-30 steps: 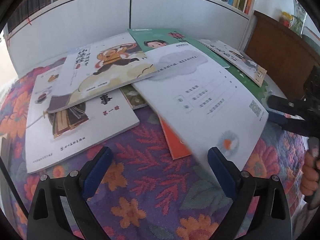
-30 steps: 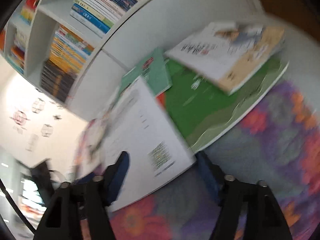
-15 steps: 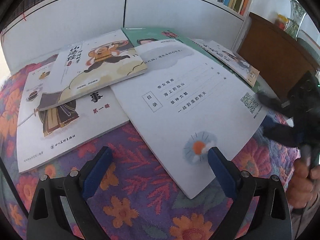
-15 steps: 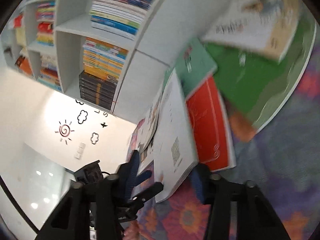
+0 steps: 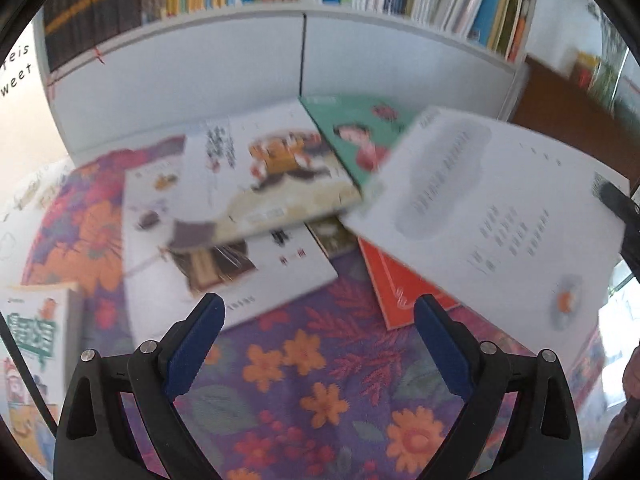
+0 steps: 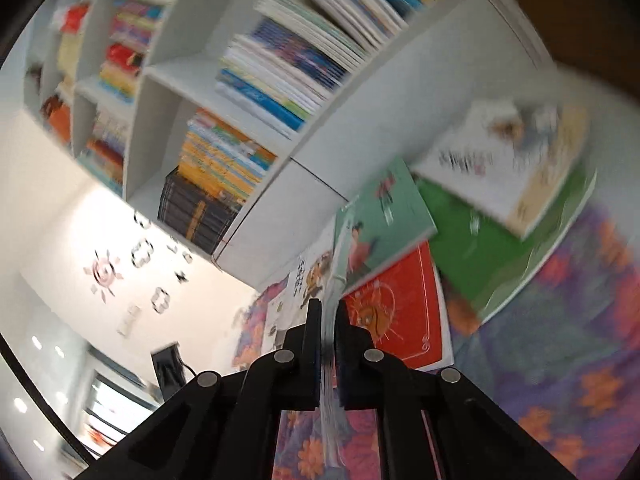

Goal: Organize books

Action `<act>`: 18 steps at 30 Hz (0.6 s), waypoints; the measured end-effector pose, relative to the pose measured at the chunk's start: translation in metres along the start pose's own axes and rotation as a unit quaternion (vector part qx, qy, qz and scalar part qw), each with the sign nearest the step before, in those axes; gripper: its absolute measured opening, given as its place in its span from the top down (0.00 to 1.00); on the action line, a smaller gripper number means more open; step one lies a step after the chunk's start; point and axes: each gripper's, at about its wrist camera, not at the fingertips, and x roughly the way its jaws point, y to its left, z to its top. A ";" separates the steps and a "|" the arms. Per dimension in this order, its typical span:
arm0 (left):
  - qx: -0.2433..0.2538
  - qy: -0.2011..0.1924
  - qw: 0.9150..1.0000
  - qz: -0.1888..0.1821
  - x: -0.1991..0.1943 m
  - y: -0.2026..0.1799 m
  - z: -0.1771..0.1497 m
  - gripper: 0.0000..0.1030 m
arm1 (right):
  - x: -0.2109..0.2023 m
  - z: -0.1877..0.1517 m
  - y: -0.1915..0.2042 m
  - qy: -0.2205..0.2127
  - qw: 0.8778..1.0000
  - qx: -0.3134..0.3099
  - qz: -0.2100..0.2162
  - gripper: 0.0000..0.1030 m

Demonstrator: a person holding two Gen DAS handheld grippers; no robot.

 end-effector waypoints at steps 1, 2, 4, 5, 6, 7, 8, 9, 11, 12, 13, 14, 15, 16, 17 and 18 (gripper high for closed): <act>-0.005 -0.007 1.000 0.000 -0.008 0.004 0.002 0.08 | -0.008 0.004 0.021 0.001 0.999 -0.038 -0.018 0.95; -0.010 -0.015 1.000 0.000 -0.015 0.009 0.004 0.08 | -0.011 0.004 0.038 0.001 0.997 -0.072 -0.031 0.95; -0.022 -0.026 0.999 0.005 -0.033 0.022 0.004 0.07 | -0.015 -0.007 0.086 0.007 0.986 -0.160 -0.052 0.95; -0.024 -0.027 0.999 0.007 -0.036 0.025 0.003 0.07 | -0.014 -0.016 0.102 0.013 0.980 -0.190 -0.056 0.95; -0.028 -0.024 0.999 0.013 -0.041 0.033 0.000 0.07 | -0.011 -0.028 0.119 0.020 0.973 -0.223 -0.062 0.95; -0.030 -0.019 0.999 0.017 -0.044 0.040 -0.004 0.07 | -0.004 -0.044 0.139 0.031 0.963 -0.258 -0.068 0.95; -0.031 -0.012 0.999 0.024 -0.045 0.046 -0.008 0.07 | -0.001 -0.055 0.148 0.039 0.958 -0.274 -0.070 0.95; -0.032 -0.006 0.999 0.030 -0.047 0.052 -0.013 0.07 | 0.006 -0.070 0.159 0.053 0.953 -0.290 -0.070 0.95; -0.039 0.008 0.998 0.049 -0.053 0.068 -0.029 0.07 | 0.016 -0.108 0.173 0.078 0.940 -0.324 -0.071 0.95; -0.043 0.014 0.997 0.057 -0.056 0.074 -0.036 0.07 | 0.025 -0.130 0.182 0.092 0.932 -0.344 -0.069 0.94; -0.049 0.021 0.996 0.067 -0.060 0.082 -0.046 0.07 | 0.032 -0.149 0.186 0.107 0.925 -0.357 -0.073 0.94; -0.053 0.024 0.996 0.072 -0.062 0.088 -0.052 0.07 | 0.039 -0.165 0.188 0.120 0.920 -0.365 -0.080 0.93; -0.060 0.027 0.995 0.077 -0.066 0.095 -0.061 0.07 | 0.048 -0.182 0.189 0.138 0.913 -0.373 -0.090 0.93; -0.069 0.031 0.994 0.081 -0.069 0.101 -0.070 0.07 | 0.058 -0.199 0.190 0.155 0.905 -0.383 -0.102 0.91; -0.075 0.034 0.993 0.082 -0.070 0.106 -0.075 0.07 | 0.064 -0.210 0.189 0.164 0.900 -0.389 -0.110 0.90; -0.086 0.040 0.993 0.077 -0.071 0.112 -0.085 0.07 | 0.070 -0.223 0.187 0.173 0.894 -0.396 -0.116 0.90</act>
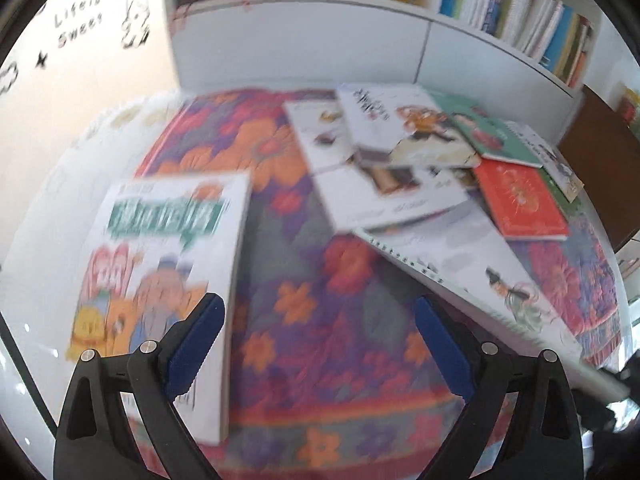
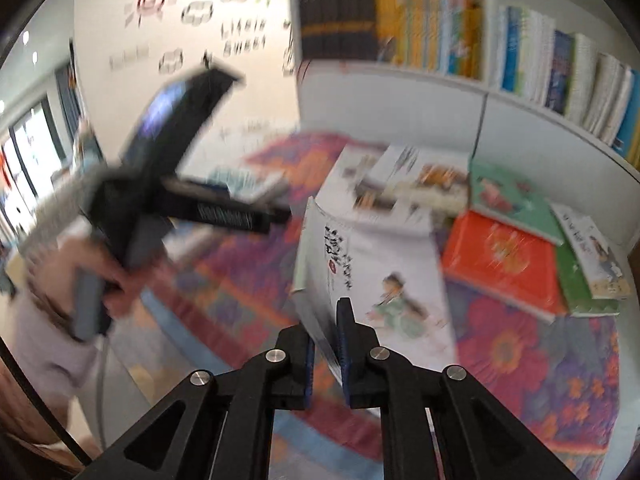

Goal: Organize books

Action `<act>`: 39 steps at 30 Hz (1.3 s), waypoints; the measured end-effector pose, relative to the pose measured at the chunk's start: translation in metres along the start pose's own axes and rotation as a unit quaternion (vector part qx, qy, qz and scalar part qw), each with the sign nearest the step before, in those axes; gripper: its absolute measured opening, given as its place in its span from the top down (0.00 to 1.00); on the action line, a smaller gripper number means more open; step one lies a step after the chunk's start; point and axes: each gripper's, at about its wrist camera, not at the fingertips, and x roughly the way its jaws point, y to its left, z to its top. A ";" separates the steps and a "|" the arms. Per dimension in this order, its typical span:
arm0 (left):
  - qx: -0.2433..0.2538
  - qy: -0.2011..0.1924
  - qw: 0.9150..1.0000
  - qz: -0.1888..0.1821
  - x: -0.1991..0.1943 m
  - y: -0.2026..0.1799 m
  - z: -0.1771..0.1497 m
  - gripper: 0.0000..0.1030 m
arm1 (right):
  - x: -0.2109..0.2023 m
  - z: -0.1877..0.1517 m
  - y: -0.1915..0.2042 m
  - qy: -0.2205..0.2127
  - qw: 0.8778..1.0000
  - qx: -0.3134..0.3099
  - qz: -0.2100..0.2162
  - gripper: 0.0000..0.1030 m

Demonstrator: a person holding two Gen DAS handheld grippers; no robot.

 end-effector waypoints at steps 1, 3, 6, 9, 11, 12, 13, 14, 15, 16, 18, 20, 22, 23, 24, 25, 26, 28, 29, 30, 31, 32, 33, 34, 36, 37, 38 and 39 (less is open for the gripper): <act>-0.007 0.004 1.000 -0.006 0.000 0.005 -0.006 0.07 | 0.005 -0.006 0.005 0.006 1.000 -0.004 0.001 0.89; -0.020 0.009 1.000 -0.015 0.000 0.011 -0.017 0.07 | 0.014 -0.014 0.017 0.016 1.000 -0.021 0.001 0.84; -0.036 0.011 0.999 -0.024 -0.002 0.019 -0.028 0.07 | 0.017 -0.024 0.026 0.028 0.999 -0.035 0.016 0.63; -0.043 0.012 0.998 -0.039 -0.006 0.018 -0.037 0.07 | 0.009 -0.035 0.027 0.034 0.996 -0.013 0.076 0.44; -0.040 0.016 0.998 -0.040 -0.006 0.014 -0.040 0.07 | 0.001 -0.040 0.026 0.032 0.994 -0.004 0.105 0.43; -0.039 0.019 0.998 -0.044 -0.007 0.011 -0.042 0.07 | -0.003 -0.042 0.024 0.026 0.994 -0.010 0.101 0.42; -0.041 0.020 0.997 -0.059 -0.009 0.007 -0.045 0.07 | -0.004 -0.043 0.021 0.023 0.997 -0.017 0.079 0.37; -0.039 0.017 0.997 -0.072 -0.011 0.004 -0.047 0.07 | -0.003 -0.042 0.016 0.025 0.998 -0.017 0.056 0.30; -0.032 0.015 0.996 -0.088 -0.013 -0.004 -0.051 0.07 | 0.000 -0.042 0.007 0.028 0.999 -0.008 0.029 0.29; -0.026 0.018 0.995 -0.094 -0.013 -0.010 -0.053 0.07 | 0.006 -0.041 -0.008 0.033 0.999 0.012 0.012 0.29; -0.014 0.026 0.994 -0.103 -0.010 -0.021 -0.058 0.07 | 0.020 -0.040 -0.045 0.041 0.996 0.080 0.021 0.29; 0.000 0.036 0.994 -0.107 -0.004 -0.032 -0.063 0.07 | 0.034 -0.041 -0.081 0.040 0.988 0.143 0.032 0.29; 0.008 0.043 0.993 -0.106 0.000 -0.040 -0.066 0.07 | 0.049 -0.042 -0.108 0.048 0.982 0.185 0.002 0.29; 0.011 0.046 0.993 -0.106 0.003 -0.042 -0.068 0.07 | 0.058 -0.046 -0.120 0.058 0.977 0.207 0.001 0.30; 0.013 0.048 0.993 -0.105 0.005 -0.044 -0.069 0.07 | 0.061 -0.050 -0.125 0.055 0.974 0.221 0.013 0.30; 0.013 0.051 0.993 -0.104 0.008 -0.045 -0.070 0.07 | 0.057 -0.050 -0.126 0.035 0.973 0.225 0.025 0.30; 0.014 0.051 0.993 -0.103 0.009 -0.046 -0.069 0.07 | 0.057 -0.050 -0.125 0.038 0.973 0.227 0.038 0.30; 0.016 0.050 0.994 -0.099 0.011 -0.048 -0.067 0.07 | 0.055 -0.050 -0.116 0.041 0.971 0.227 0.067 0.30; 0.017 0.051 0.994 -0.099 0.011 -0.049 -0.066 0.07 | 0.056 -0.049 -0.108 0.047 0.971 0.222 0.077 0.29; 0.019 0.052 0.993 -0.100 0.011 -0.050 -0.064 0.07 | 0.057 -0.049 -0.101 0.054 0.973 0.212 0.069 0.29; 0.022 0.053 0.993 -0.104 0.011 -0.053 -0.063 0.07 | 0.057 -0.049 -0.090 0.062 0.977 0.196 0.055 0.29; 0.024 0.054 0.993 -0.106 0.010 -0.054 -0.063 0.07 | 0.056 -0.049 -0.082 0.066 0.979 0.186 0.048 0.29; 0.029 0.058 0.992 -0.110 0.011 -0.057 -0.063 0.07 | 0.055 -0.049 -0.078 0.069 0.980 0.182 0.047 0.29; 0.033 0.062 0.991 -0.113 0.012 -0.059 -0.064 0.07 | 0.054 -0.050 -0.072 0.072 0.979 0.180 0.055 0.29; 0.044 0.071 0.989 -0.123 0.013 -0.064 -0.067 0.08 | 0.052 -0.053 -0.066 0.077 0.975 0.191 0.087 0.29; 0.048 0.071 0.989 -0.119 0.012 -0.065 -0.067 0.08 | 0.051 -0.054 -0.064 0.079 0.973 0.195 0.098 0.29; 0.049 0.072 0.989 -0.121 0.012 -0.066 -0.068 0.08 | 0.050 -0.057 -0.062 0.081 0.972 0.197 0.098 0.29; 0.046 0.072 0.988 -0.125 0.011 -0.065 -0.068 0.08 | 0.049 -0.059 -0.059 0.083 0.972 0.197 0.096 0.29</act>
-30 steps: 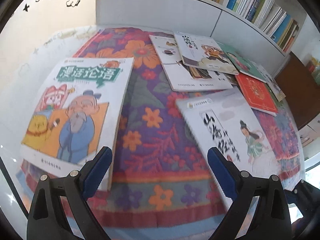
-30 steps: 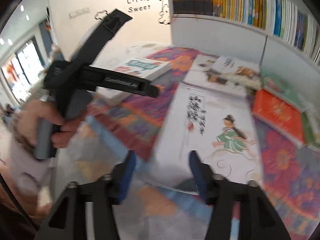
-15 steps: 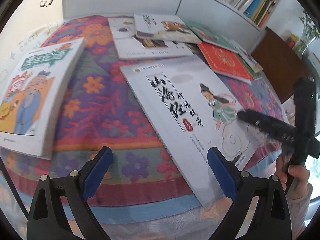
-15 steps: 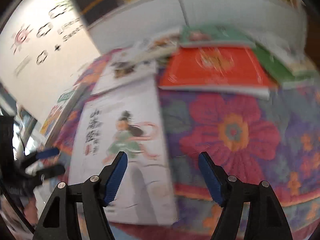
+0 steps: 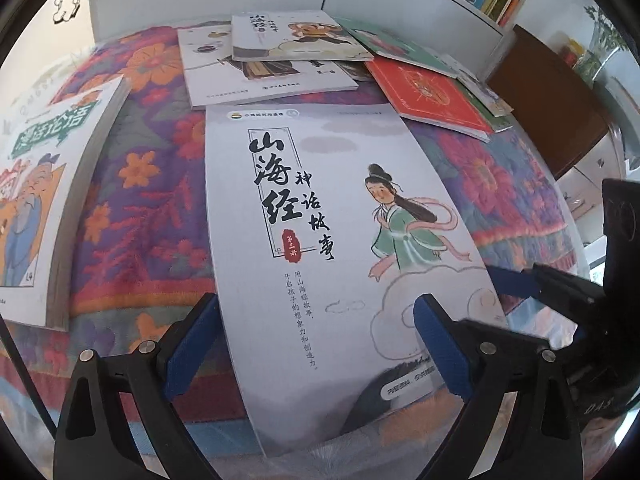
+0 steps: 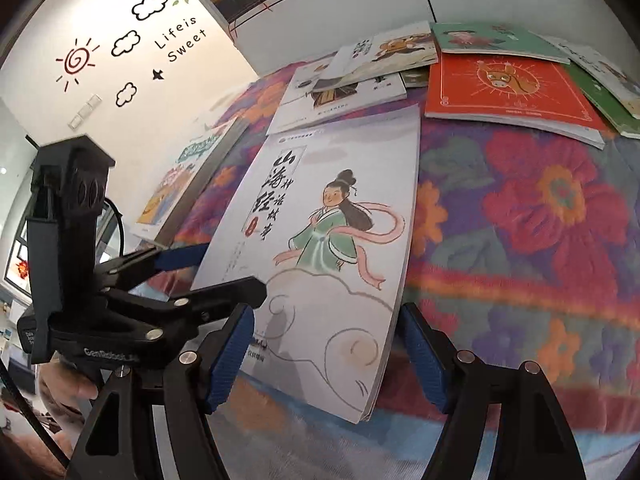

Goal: Organize books

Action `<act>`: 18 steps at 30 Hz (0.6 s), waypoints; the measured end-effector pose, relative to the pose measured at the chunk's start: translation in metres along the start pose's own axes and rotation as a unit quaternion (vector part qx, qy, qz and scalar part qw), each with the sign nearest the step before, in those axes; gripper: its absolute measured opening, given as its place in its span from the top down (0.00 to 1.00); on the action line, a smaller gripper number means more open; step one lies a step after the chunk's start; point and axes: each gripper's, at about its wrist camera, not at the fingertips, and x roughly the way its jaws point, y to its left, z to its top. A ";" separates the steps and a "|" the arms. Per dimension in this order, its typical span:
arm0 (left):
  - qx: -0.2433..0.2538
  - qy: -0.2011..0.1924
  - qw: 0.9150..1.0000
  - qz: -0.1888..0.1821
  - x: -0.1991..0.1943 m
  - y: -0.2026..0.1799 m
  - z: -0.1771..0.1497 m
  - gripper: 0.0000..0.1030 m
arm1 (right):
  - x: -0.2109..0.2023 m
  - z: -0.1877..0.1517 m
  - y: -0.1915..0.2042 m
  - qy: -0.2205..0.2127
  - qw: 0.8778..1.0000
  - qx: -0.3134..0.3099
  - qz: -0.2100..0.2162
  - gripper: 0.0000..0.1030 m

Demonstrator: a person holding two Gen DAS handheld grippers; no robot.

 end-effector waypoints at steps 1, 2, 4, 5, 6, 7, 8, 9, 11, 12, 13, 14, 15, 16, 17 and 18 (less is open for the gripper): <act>-0.004 0.000 1.000 -0.009 -0.002 0.002 -0.001 0.08 | 0.000 -0.002 0.002 0.003 1.000 0.001 -0.002 0.29; -0.005 0.001 1.000 -0.015 -0.004 0.002 -0.003 0.08 | -0.001 -0.005 0.003 0.006 1.000 0.004 -0.002 0.28; -0.003 0.002 1.000 -0.025 -0.009 0.003 -0.006 0.08 | -0.004 -0.011 0.005 0.013 1.000 0.009 0.005 0.28; 0.001 0.004 1.000 -0.030 -0.012 0.003 -0.009 0.08 | -0.006 -0.014 0.006 0.018 1.000 0.010 0.012 0.27; 0.006 0.007 0.999 -0.034 -0.013 0.002 -0.012 0.08 | -0.008 -0.016 0.006 0.021 1.000 0.012 0.016 0.27; 0.010 0.010 0.999 -0.042 -0.015 0.003 -0.015 0.08 | -0.010 -0.019 0.007 0.026 0.999 0.015 0.026 0.27; 0.012 0.013 0.999 -0.050 -0.015 0.005 -0.017 0.08 | -0.011 -0.021 0.005 0.032 0.999 0.018 0.038 0.27; 0.009 0.016 0.998 -0.059 -0.015 0.009 -0.018 0.08 | -0.013 -0.023 0.002 0.038 0.998 0.023 0.053 0.27; -0.006 0.015 0.997 -0.071 -0.015 0.020 -0.015 0.08 | -0.014 -0.024 -0.007 0.046 0.995 0.040 0.079 0.29; -0.015 0.017 0.996 -0.084 -0.014 0.024 -0.011 0.08 | -0.013 -0.022 -0.014 0.050 0.993 0.051 0.092 0.31; -0.022 0.016 0.995 -0.093 -0.015 0.027 -0.009 0.08 | -0.013 -0.022 -0.020 0.052 0.991 0.063 0.103 0.35; -0.029 0.015 0.995 -0.098 -0.014 0.030 -0.006 0.08 | -0.012 -0.020 -0.028 0.055 0.989 0.078 0.117 0.37; -0.030 0.015 0.995 -0.094 -0.013 0.031 -0.003 0.08 | -0.010 -0.018 -0.036 0.058 0.985 0.095 0.135 0.38; -0.030 0.017 0.995 -0.090 -0.010 0.032 0.000 0.09 | -0.008 -0.016 -0.042 0.058 0.982 0.106 0.147 0.41; -0.030 0.019 0.995 -0.091 -0.007 0.034 0.002 0.10 | -0.007 -0.014 -0.045 0.059 0.980 0.111 0.152 0.46; -0.031 0.018 0.995 -0.095 -0.005 0.035 0.004 0.11 | -0.006 -0.012 -0.049 0.059 0.980 0.113 0.155 0.48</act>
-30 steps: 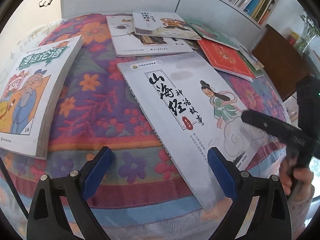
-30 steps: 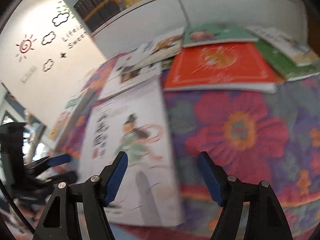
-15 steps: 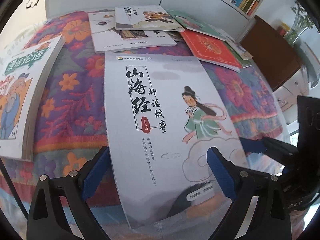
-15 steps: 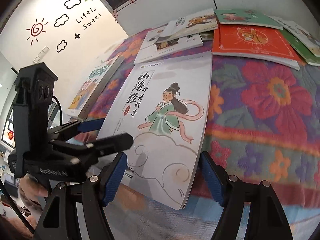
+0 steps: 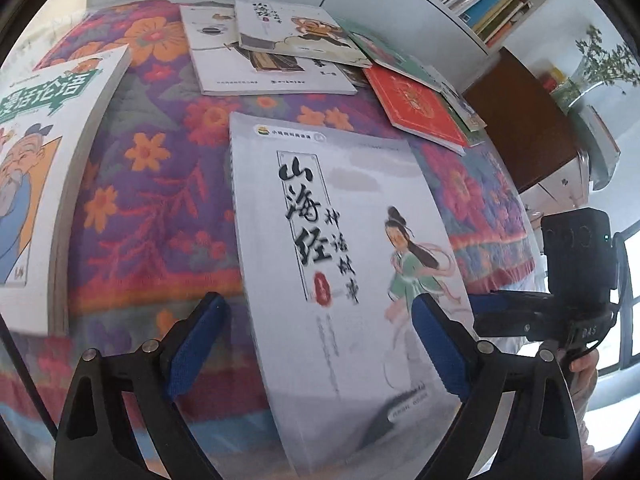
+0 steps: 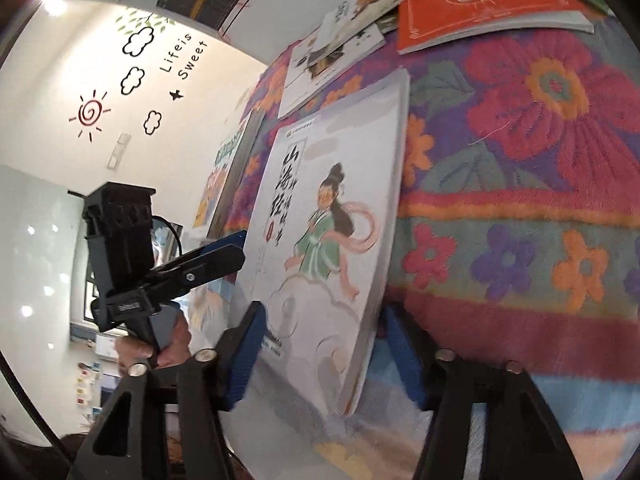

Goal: Organize books

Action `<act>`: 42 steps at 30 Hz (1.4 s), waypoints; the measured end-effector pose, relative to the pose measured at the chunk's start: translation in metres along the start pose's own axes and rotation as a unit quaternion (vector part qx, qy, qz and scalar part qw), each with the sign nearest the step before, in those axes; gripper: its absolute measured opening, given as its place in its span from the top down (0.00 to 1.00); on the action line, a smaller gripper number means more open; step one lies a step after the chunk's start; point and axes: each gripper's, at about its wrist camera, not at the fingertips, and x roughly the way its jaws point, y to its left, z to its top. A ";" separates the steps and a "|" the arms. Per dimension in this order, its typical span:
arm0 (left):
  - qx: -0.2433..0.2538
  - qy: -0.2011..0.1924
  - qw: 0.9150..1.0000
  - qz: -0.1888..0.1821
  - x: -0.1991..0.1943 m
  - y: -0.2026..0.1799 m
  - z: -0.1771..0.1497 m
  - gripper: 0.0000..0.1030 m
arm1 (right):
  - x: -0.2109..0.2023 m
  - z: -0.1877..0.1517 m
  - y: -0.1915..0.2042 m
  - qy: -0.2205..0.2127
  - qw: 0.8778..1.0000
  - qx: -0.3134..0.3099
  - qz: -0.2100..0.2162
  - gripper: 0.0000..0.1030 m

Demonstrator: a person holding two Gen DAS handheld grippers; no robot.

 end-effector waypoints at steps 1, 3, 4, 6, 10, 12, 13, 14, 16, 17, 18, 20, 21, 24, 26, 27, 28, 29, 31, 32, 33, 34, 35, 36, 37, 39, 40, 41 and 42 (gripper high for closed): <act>-0.001 -0.001 1.000 -0.003 0.000 0.002 0.003 0.13 | 0.001 0.004 -0.003 0.001 1.000 0.004 0.005 0.52; 0.001 -0.002 1.000 0.006 0.002 0.004 0.008 0.28 | 0.000 0.008 -0.007 0.003 1.000 0.013 0.011 0.56; 0.003 -0.003 1.000 0.010 0.002 0.005 0.009 0.31 | 0.000 0.009 -0.008 0.005 1.000 0.016 0.015 0.57; 0.006 -0.004 1.000 0.016 0.005 0.008 0.015 0.42 | 0.001 0.016 -0.009 0.006 1.000 0.016 0.013 0.61; 0.008 -0.005 0.999 0.031 0.007 0.010 0.022 0.53 | 0.006 0.029 -0.010 0.003 1.000 0.013 0.010 0.66; 0.008 -0.009 0.999 0.035 0.006 0.013 0.023 0.59 | 0.011 0.037 -0.009 -0.004 1.000 0.005 -0.005 0.73; 0.005 -0.015 0.999 0.044 0.006 0.015 0.025 0.63 | 0.013 0.040 -0.010 -0.006 1.000 0.004 -0.010 0.79; 0.004 -0.019 0.998 0.052 0.006 0.016 0.026 0.72 | 0.014 0.043 -0.010 -0.007 1.000 0.002 -0.016 0.82; 0.003 -0.030 0.997 0.065 0.006 0.017 0.028 0.73 | 0.014 0.047 -0.012 -0.009 1.000 0.006 -0.015 0.83; 0.005 -0.031 0.997 0.069 0.006 0.016 0.028 0.73 | 0.014 0.049 -0.011 -0.009 1.000 0.007 -0.019 0.83; 0.010 -0.031 0.997 0.076 0.005 0.013 0.029 0.73 | 0.013 0.049 -0.009 -0.009 1.000 0.002 -0.027 0.83; 0.014 -0.035 0.996 0.079 0.004 0.010 0.029 0.73 | 0.012 0.047 0.001 -0.012 0.999 -0.014 -0.051 0.82; 0.015 -0.037 0.996 0.076 0.002 0.010 0.030 0.73 | 0.009 0.043 0.004 -0.014 0.998 -0.023 -0.061 0.82; 0.016 -0.042 0.997 0.059 -0.004 0.006 0.032 0.73 | 0.000 0.040 0.018 -0.020 0.997 -0.042 -0.061 0.82; 0.024 -0.042 0.997 0.052 -0.007 0.000 0.033 0.73 | -0.004 0.039 0.026 -0.022 0.997 -0.051 -0.050 0.83; 0.027 -0.043 0.997 0.052 -0.008 -0.003 0.032 0.73 | -0.005 0.038 0.030 -0.023 0.997 -0.058 -0.053 0.83; 0.032 -0.045 0.997 0.052 -0.010 -0.007 0.032 0.73 | -0.006 0.037 0.033 -0.024 0.996 -0.063 -0.059 0.83; 0.033 -0.047 0.997 0.052 -0.012 -0.009 0.032 0.73 | -0.007 0.037 0.035 -0.025 0.996 -0.065 -0.063 0.82; 0.025 -0.055 0.997 0.042 -0.019 -0.010 0.032 0.73 | -0.009 0.036 0.036 -0.025 0.996 -0.060 -0.056 0.83; 0.024 -0.056 0.997 0.038 -0.021 -0.010 0.032 0.73 | -0.010 0.035 0.036 -0.026 0.997 -0.057 -0.054 0.83; 0.024 -0.058 0.997 0.032 -0.025 -0.011 0.033 0.73 | -0.011 0.035 0.037 -0.027 0.997 -0.055 -0.053 0.83; 0.025 -0.060 0.997 0.032 -0.027 -0.012 0.034 0.73 | -0.013 0.035 0.038 -0.029 0.997 -0.053 -0.051 0.83; 0.028 -0.062 0.997 0.034 -0.029 -0.014 0.035 0.73 | -0.014 0.035 0.041 -0.031 0.997 -0.052 -0.049 0.83; 0.030 -0.063 0.997 0.038 -0.032 -0.015 0.035 0.73 | -0.016 0.036 0.044 -0.032 0.997 -0.049 -0.042 0.82; 0.031 -0.067 0.996 0.041 -0.035 -0.016 0.036 0.73 | -0.018 0.037 0.046 -0.033 0.998 -0.047 -0.034 0.83; 0.030 -0.074 0.996 0.046 -0.042 -0.017 0.038 0.73 | -0.021 0.038 0.051 -0.035 0.998 -0.047 -0.024 0.82; 0.029 -0.077 0.995 0.048 -0.046 -0.016 0.039 0.73 | -0.022 0.040 0.056 -0.037 0.998 -0.049 -0.022 0.82; 0.028 -0.079 0.995 0.050 -0.050 -0.015 0.040 0.73 | -0.023 0.041 0.061 -0.039 0.998 -0.052 -0.020 0.82; 0.028 -0.082 0.995 0.054 -0.053 -0.014 0.042 0.73 | -0.023 0.043 0.065 -0.040 0.998 -0.053 -0.016 0.82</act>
